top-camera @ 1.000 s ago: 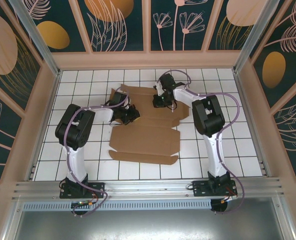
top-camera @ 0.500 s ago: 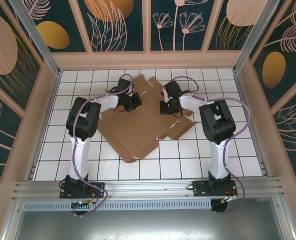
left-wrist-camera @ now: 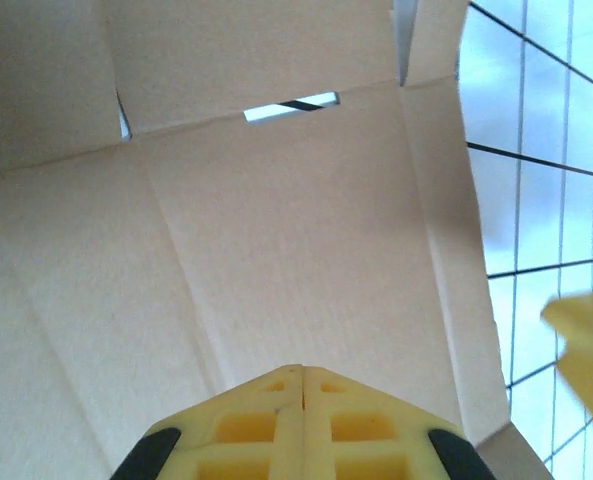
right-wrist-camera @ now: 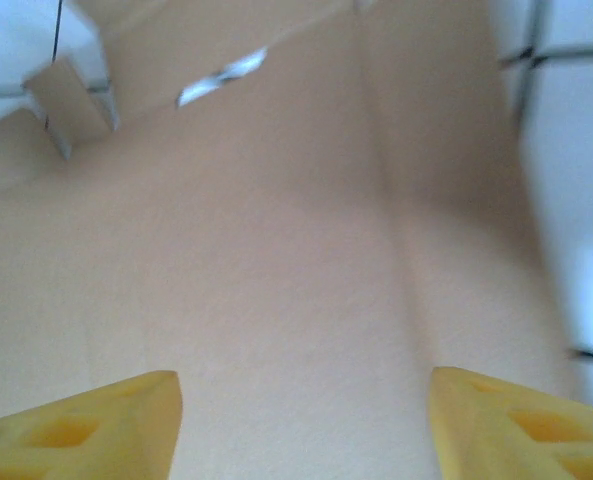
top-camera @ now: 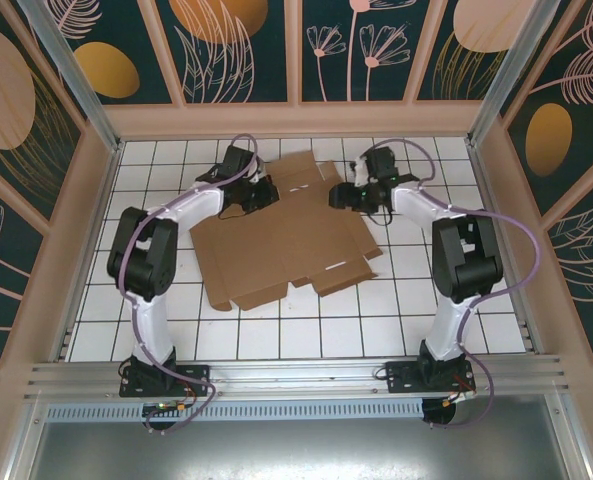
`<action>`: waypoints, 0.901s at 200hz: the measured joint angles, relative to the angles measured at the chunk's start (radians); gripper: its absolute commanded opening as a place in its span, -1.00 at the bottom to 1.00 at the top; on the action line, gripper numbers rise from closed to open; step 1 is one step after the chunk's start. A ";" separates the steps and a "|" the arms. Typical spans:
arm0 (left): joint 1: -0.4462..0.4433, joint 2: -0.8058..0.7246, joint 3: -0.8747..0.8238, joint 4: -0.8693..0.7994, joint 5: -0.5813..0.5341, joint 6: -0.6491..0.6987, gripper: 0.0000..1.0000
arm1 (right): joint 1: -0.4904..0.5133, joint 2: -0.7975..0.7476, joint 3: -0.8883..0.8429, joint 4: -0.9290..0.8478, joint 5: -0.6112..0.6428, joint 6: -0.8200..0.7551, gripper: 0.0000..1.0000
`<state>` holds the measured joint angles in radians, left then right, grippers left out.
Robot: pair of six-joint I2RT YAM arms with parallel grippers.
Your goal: Fold the paper box
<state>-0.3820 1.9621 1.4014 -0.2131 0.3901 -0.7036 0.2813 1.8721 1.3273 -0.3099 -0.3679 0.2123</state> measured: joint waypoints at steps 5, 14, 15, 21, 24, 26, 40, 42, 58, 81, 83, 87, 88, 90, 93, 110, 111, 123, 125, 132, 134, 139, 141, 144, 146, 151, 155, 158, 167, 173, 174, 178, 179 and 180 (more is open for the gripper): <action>0.003 -0.012 -0.019 0.009 0.003 -0.001 -0.97 | -0.015 0.005 0.011 0.000 0.000 -0.011 0.49; 0.008 -0.016 -0.051 0.029 0.011 -0.006 -0.98 | -0.036 0.022 0.035 -0.002 0.000 -0.021 0.50; 0.008 -0.016 -0.054 0.031 0.011 -0.007 -0.98 | -0.039 0.025 0.040 -0.003 0.000 -0.024 0.50; 0.012 -0.012 -0.077 0.044 0.017 -0.010 -0.98 | -0.048 0.042 0.060 -0.004 0.000 -0.032 0.51; 0.014 -0.010 -0.090 0.048 0.018 -0.012 -0.98 | -0.051 0.050 0.071 -0.005 0.000 -0.037 0.51; 0.015 -0.008 -0.095 0.049 0.019 -0.012 -0.98 | -0.053 0.055 0.076 -0.005 0.000 -0.040 0.51; 0.022 0.011 -0.148 0.056 0.023 -0.023 -0.99 | -0.059 0.101 0.120 -0.014 0.000 -0.064 0.52; 0.023 0.014 -0.152 0.056 0.022 -0.024 -0.99 | -0.060 0.109 0.126 -0.016 0.000 -0.069 0.52; 0.027 0.043 -0.182 0.056 0.021 -0.028 -1.00 | -0.063 0.157 0.163 -0.040 -0.015 -0.097 0.52; 0.034 0.055 -0.192 0.083 0.032 -0.035 -1.00 | -0.078 0.210 0.179 -0.064 -0.066 -0.130 0.52; 0.034 0.056 -0.192 0.087 0.032 -0.035 -1.00 | -0.080 0.214 0.179 -0.067 -0.071 -0.132 0.52; 0.035 0.058 -0.192 0.090 0.032 -0.037 -1.00 | -0.084 0.221 0.179 -0.072 -0.077 -0.136 0.52; 0.035 0.058 -0.192 0.092 0.032 -0.038 -1.00 | -0.085 0.222 0.179 -0.073 -0.079 -0.137 0.52; 0.035 0.060 -0.193 0.095 0.033 -0.038 -1.00 | -0.087 0.225 0.179 -0.076 -0.081 -0.138 0.52; 0.035 0.060 -0.194 0.098 0.034 -0.039 -1.00 | -0.090 0.230 0.179 -0.080 -0.084 -0.141 0.52; 0.039 0.061 -0.202 0.114 0.044 -0.042 -1.00 | -0.106 0.246 0.176 -0.092 -0.105 -0.156 0.51; 0.039 0.061 -0.202 0.115 0.044 -0.042 -1.00 | -0.107 0.246 0.175 -0.092 -0.106 -0.157 0.51; 0.044 0.063 -0.207 0.126 0.051 -0.046 -1.00 | -0.116 0.246 0.170 -0.090 -0.130 -0.164 0.48; 0.044 0.063 -0.207 0.127 0.051 -0.046 -1.00 | -0.117 0.246 0.169 -0.089 -0.134 -0.163 0.48; 0.044 0.063 -0.211 0.135 0.055 -0.049 -1.00 | -0.120 0.246 0.167 -0.088 -0.150 -0.166 0.47; 0.044 0.063 -0.211 0.136 0.056 -0.049 -1.00 | -0.121 0.246 0.166 -0.087 -0.156 -0.167 0.47; 0.047 0.063 -0.214 0.141 0.059 -0.050 -1.00 | -0.122 0.246 0.163 -0.084 -0.167 -0.170 0.45; 0.047 0.063 -0.214 0.143 0.060 -0.051 -1.00 | -0.123 0.246 0.161 -0.084 -0.173 -0.170 0.45; 0.048 0.063 -0.215 0.144 0.063 -0.053 -1.00 | -0.123 0.246 0.159 -0.084 -0.180 -0.172 0.44; 0.048 0.064 -0.216 0.146 0.064 -0.053 -1.00 | -0.123 0.246 0.157 -0.083 -0.185 -0.172 0.43; 0.050 0.064 -0.217 0.150 0.067 -0.054 -1.00 | -0.123 0.246 0.155 -0.083 -0.198 -0.174 0.41; 0.050 0.064 -0.218 0.151 0.070 -0.056 -1.00 | -0.123 0.248 0.153 -0.083 -0.207 -0.175 0.40; 0.050 0.064 -0.218 0.153 0.071 -0.057 -1.00 | -0.123 0.249 0.153 -0.083 -0.215 -0.176 0.39; 0.050 0.065 -0.219 0.156 0.074 -0.058 -1.00 | -0.123 0.256 0.152 -0.082 -0.235 -0.178 0.34; 0.050 0.066 -0.220 0.158 0.074 -0.060 -1.00 | -0.123 0.260 0.150 -0.080 -0.248 -0.178 0.29; 0.050 0.066 -0.220 0.159 0.075 -0.060 -1.00 | -0.123 0.262 0.150 -0.080 -0.252 -0.179 0.29; 0.050 0.066 -0.220 0.159 0.075 -0.060 -1.00 | -0.123 0.266 0.148 -0.079 -0.261 -0.178 0.26; 0.050 0.066 -0.221 0.159 0.075 -0.060 -1.00 | -0.123 0.267 0.148 -0.080 -0.264 -0.178 0.25; 0.050 0.066 -0.220 0.159 0.075 -0.060 -1.00 | -0.123 0.267 0.148 -0.080 -0.264 -0.179 0.23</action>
<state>-0.3317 2.0277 1.1809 -0.0536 0.4648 -0.7639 0.1585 2.1395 1.4750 -0.3897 -0.6323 0.0334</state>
